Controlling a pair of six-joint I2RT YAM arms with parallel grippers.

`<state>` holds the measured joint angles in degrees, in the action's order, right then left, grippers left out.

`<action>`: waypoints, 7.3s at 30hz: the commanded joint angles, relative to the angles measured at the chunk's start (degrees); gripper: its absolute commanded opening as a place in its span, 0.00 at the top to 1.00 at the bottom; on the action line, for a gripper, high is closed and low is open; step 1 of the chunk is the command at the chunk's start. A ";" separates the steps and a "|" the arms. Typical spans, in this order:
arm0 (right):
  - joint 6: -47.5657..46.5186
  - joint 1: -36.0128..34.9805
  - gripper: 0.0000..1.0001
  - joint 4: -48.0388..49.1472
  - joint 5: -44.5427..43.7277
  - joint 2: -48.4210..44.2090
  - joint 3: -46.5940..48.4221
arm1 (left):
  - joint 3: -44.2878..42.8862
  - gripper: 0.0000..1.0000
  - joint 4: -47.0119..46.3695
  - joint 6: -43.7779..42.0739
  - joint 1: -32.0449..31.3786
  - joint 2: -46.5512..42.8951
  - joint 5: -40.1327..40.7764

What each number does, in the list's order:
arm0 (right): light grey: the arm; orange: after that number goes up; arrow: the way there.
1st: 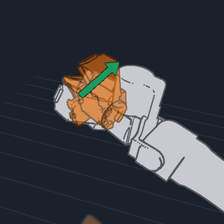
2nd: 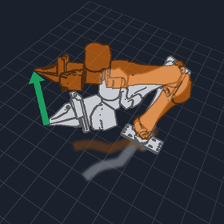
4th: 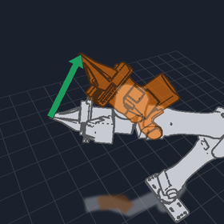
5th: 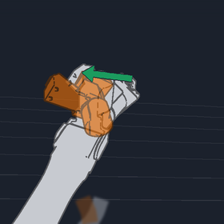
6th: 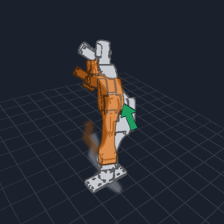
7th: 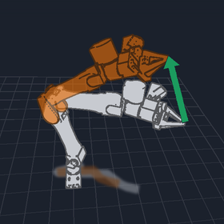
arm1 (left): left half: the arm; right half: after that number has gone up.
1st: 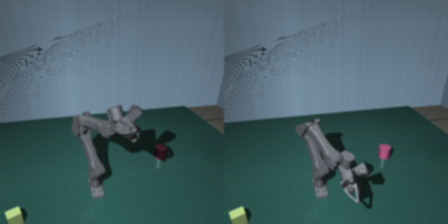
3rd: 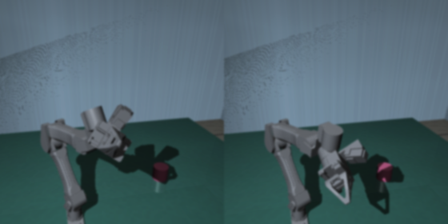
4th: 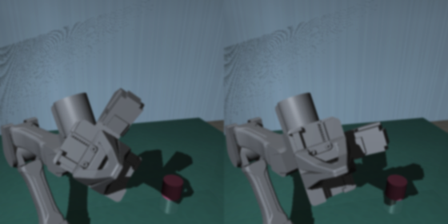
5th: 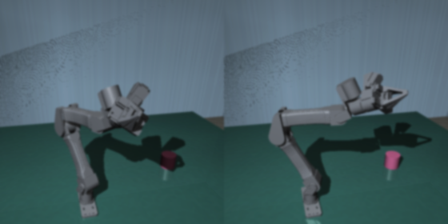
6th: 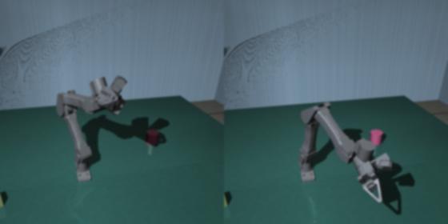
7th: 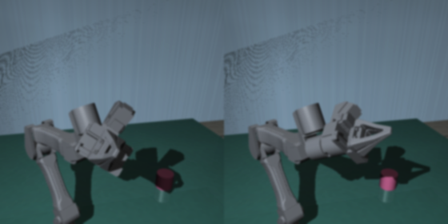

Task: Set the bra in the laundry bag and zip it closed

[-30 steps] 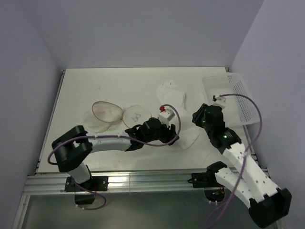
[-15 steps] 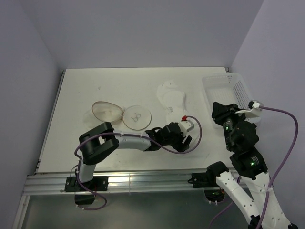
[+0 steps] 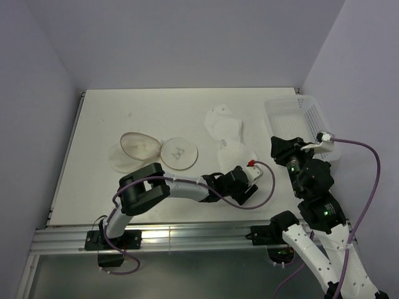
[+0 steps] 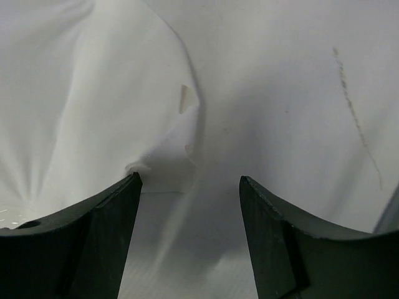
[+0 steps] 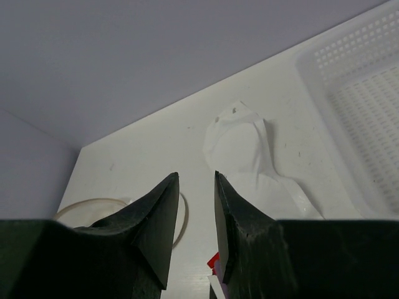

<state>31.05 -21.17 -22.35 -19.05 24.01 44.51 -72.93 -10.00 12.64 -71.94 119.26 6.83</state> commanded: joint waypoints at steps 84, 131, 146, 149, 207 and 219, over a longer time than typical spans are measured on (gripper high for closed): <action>-3.27 0.07 0.67 9.69 3.66 7.62 -5.05 | -1.42 1.00 -4.85 8.89 23.59 -27.35 -9.47; -2.49 6.49 0.20 6.37 11.75 92.15 48.02 | 28.36 0.34 -8.11 25.41 27.39 -40.68 -0.41; 1.82 7.02 0.20 -0.24 10.70 103.60 58.15 | 33.37 0.83 -9.78 26.20 20.18 -43.50 -2.70; 3.66 7.37 0.17 1.34 12.01 103.61 56.83 | 34.51 0.88 -9.78 26.29 19.30 -43.33 -2.87; -0.55 11.50 1.00 73.68 45.51 69.51 -0.04 | 0.76 1.00 -38.07 46.16 44.17 -2.80 -35.13; -1.95 11.41 0.44 56.91 40.07 65.48 3.47 | 10.78 1.00 -42.38 39.83 40.39 -10.71 -37.24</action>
<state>30.15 -10.07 41.23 24.25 93.89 45.12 -63.79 -46.70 56.40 -29.52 113.40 -28.03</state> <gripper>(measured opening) 0.493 0.013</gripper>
